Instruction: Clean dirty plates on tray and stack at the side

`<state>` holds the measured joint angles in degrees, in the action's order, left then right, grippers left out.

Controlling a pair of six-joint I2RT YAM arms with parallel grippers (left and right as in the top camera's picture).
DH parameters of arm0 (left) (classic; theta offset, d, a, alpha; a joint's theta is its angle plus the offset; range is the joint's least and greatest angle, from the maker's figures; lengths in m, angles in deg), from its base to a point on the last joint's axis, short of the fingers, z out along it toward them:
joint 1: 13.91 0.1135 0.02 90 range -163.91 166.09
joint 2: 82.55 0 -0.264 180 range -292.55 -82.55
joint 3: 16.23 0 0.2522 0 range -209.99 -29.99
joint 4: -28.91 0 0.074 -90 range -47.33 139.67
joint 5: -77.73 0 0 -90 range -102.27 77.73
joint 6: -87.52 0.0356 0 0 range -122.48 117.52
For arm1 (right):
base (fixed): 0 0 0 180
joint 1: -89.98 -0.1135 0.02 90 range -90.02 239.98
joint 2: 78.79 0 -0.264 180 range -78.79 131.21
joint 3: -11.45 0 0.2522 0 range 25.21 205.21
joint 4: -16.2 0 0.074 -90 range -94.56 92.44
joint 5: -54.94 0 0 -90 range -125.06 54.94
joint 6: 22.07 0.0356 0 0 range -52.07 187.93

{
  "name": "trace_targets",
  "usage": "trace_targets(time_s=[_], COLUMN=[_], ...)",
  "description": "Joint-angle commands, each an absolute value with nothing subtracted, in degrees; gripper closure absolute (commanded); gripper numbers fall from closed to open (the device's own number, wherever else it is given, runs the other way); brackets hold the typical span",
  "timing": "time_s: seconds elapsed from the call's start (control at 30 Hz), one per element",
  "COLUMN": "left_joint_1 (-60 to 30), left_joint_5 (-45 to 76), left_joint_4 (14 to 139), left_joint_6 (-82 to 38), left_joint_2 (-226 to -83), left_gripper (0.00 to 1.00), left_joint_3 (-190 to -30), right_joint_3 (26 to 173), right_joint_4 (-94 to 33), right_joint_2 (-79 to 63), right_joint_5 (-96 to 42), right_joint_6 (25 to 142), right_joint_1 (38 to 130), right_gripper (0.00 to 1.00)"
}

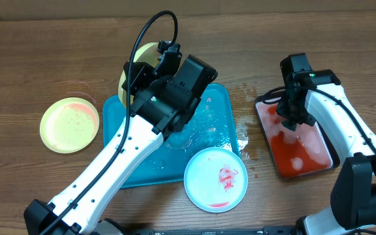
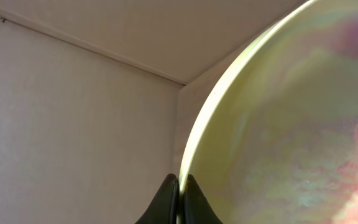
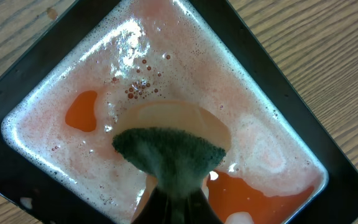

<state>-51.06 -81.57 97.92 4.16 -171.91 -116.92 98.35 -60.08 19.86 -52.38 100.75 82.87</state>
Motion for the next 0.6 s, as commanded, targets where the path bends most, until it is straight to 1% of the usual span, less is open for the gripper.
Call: trace_targets(time_s=[0.0,0.57], left_joint_1=[-51.23,-51.23], left_joint_5=[-83.14,-83.16], left_joint_4=[97.68,97.70], left_joint_6=[4.11,3.72], left_joint_2=[-171.32,-171.32], left_gripper=[0.96,0.96], left_joint_3=[-118.32,-118.32], right_joint_3=[98.13,97.89], right_joint_4=[-59.66,-59.55], right_joint_2=[19.47,19.49], right_joint_5=[-52.32,-52.34], right_joint_6=[101.19,101.17], right_joint_1=[83.08,83.08], right_gripper=[0.96,0.96])
